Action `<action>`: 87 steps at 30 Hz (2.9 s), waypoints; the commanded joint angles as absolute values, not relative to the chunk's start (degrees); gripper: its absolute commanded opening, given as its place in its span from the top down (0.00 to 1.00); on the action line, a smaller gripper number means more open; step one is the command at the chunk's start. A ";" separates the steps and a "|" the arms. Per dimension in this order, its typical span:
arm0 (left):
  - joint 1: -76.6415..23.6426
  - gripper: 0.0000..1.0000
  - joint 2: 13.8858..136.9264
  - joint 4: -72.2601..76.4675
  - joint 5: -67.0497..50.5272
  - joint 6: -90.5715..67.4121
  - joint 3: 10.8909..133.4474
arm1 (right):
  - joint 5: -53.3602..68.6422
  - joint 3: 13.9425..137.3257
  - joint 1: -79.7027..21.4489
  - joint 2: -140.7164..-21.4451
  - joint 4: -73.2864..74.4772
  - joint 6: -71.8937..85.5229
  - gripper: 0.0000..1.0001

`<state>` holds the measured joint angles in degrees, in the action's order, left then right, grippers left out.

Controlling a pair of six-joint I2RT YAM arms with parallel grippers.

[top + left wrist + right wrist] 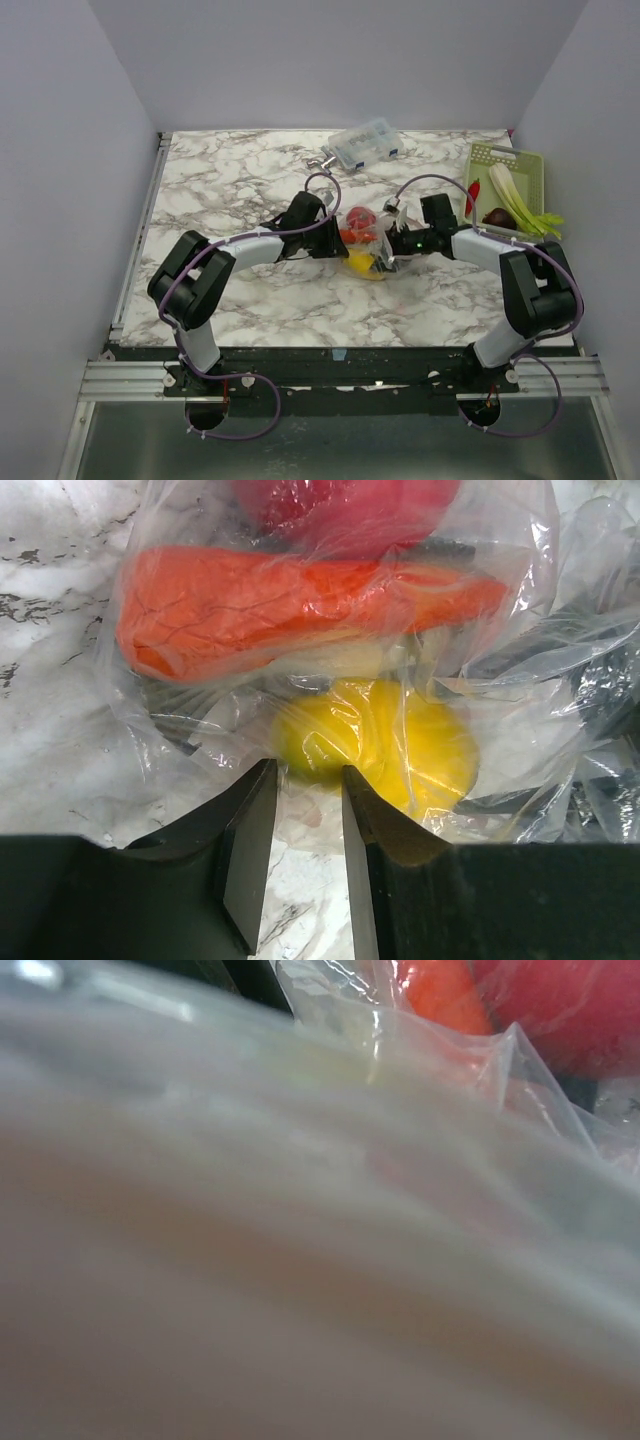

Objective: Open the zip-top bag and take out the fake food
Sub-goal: Pick up the fake fruit from the zipper food storage bag.

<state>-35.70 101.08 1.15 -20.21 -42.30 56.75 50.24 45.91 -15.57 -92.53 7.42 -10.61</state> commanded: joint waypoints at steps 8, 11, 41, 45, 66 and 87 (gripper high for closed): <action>-37.16 0.68 102.10 2.50 -21.97 -43.79 57.34 | 47.40 47.99 -18.14 -95.60 10.20 -12.99 0.35; -37.12 0.68 101.89 2.67 -21.85 -43.81 56.98 | 46.20 48.62 -18.61 -96.25 11.10 -13.47 0.38; -33.97 0.21 81.76 7.62 -18.06 -40.36 40.96 | 37.62 49.86 -18.08 -80.08 20.82 -25.38 0.76; -34.01 0.21 76.67 6.31 -14.46 -38.95 38.69 | 35.59 50.66 -18.09 -78.47 24.53 -27.95 0.76; -25.40 0.01 47.47 -0.43 -24.12 -33.88 32.07 | 30.63 50.51 -17.58 -70.83 39.07 -36.64 0.78; -25.78 0.01 48.36 2.85 -33.69 -37.70 29.35 | 33.67 58.64 -15.59 -69.46 57.94 -45.71 0.77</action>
